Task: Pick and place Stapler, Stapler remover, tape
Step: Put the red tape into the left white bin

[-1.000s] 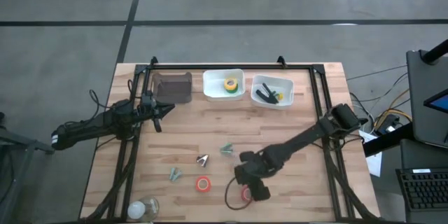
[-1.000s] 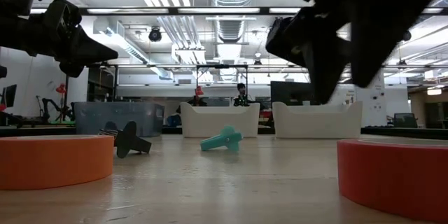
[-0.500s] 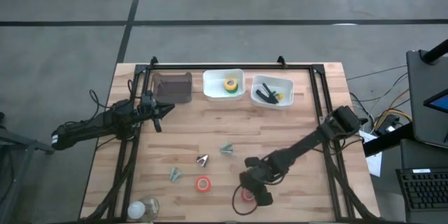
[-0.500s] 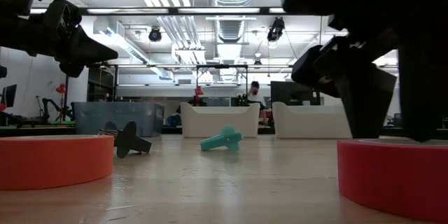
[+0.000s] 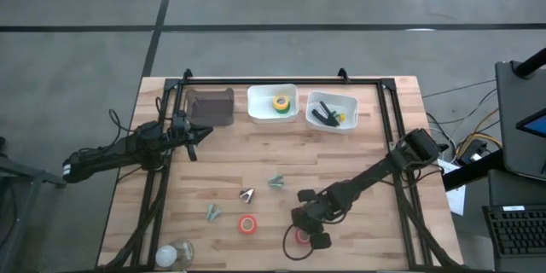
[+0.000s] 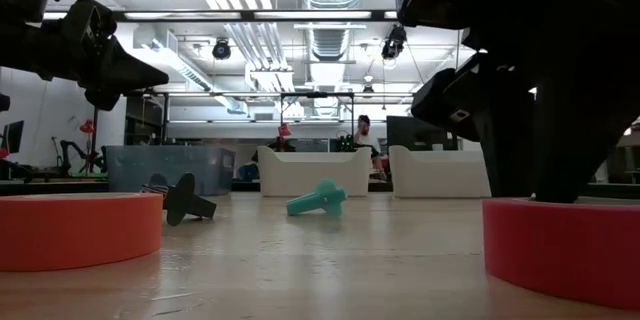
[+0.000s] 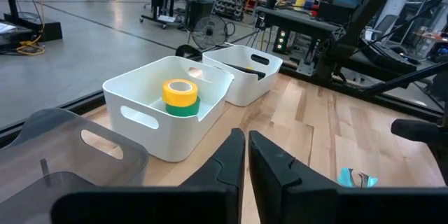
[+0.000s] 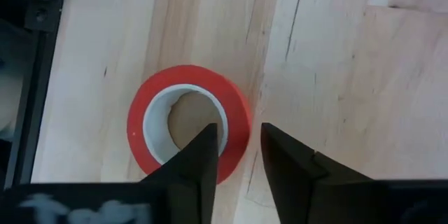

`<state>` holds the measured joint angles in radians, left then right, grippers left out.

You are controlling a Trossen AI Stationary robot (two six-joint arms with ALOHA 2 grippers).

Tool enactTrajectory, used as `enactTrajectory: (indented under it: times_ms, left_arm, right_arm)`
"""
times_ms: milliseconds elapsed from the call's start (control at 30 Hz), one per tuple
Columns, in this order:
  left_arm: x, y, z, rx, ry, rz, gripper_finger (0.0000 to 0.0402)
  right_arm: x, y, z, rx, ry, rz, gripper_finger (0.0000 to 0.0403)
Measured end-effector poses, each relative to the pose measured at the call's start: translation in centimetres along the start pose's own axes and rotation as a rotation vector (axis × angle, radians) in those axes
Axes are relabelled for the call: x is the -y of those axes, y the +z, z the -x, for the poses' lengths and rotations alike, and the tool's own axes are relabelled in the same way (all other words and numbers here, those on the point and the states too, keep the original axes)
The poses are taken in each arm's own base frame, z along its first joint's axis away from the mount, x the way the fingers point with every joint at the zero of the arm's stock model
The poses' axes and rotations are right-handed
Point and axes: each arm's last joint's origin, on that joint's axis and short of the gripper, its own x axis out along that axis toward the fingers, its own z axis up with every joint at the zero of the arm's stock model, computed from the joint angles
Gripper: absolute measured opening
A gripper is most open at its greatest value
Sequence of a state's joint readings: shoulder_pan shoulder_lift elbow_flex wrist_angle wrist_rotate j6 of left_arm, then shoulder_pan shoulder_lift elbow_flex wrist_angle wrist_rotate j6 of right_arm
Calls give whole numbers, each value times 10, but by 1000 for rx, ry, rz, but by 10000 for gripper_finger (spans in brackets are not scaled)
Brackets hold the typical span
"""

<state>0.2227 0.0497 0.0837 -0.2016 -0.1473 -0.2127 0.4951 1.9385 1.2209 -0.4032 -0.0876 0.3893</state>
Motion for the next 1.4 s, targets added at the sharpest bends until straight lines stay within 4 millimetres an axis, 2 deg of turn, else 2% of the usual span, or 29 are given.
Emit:
enactTrajectory:
  times_ms: [300,533,700,1000,1100,1167,1300,1400]
  left_arm:
    - [0,0,0,0,0,0,25]
    - [0,0,0,0,0,0,25]
    - [0,0,0,0,0,0,23]
    - [0,0,0,1,0,1,24]
    - [0,0,0,1,0,1,23]
    - [0,0,0,1,0,0,24]
    - [0,0,0,0,0,0,25]
    - [0,0,0,0,0,0,23]
  right_arm:
    - [3,1,1,-2,-1,44,35]
    - [17,6,4,-4,-8,54,26]
    - [37,11,19,-41,-57,59,24]
    - [86,36,72,33,-233,63,19]
    - [106,44,88,80,-240,26,20]
    - [116,46,93,86,-182,-5,21]
    - [118,45,94,94,-59,-56,21]
    - [108,41,84,94,-41,-47,24]
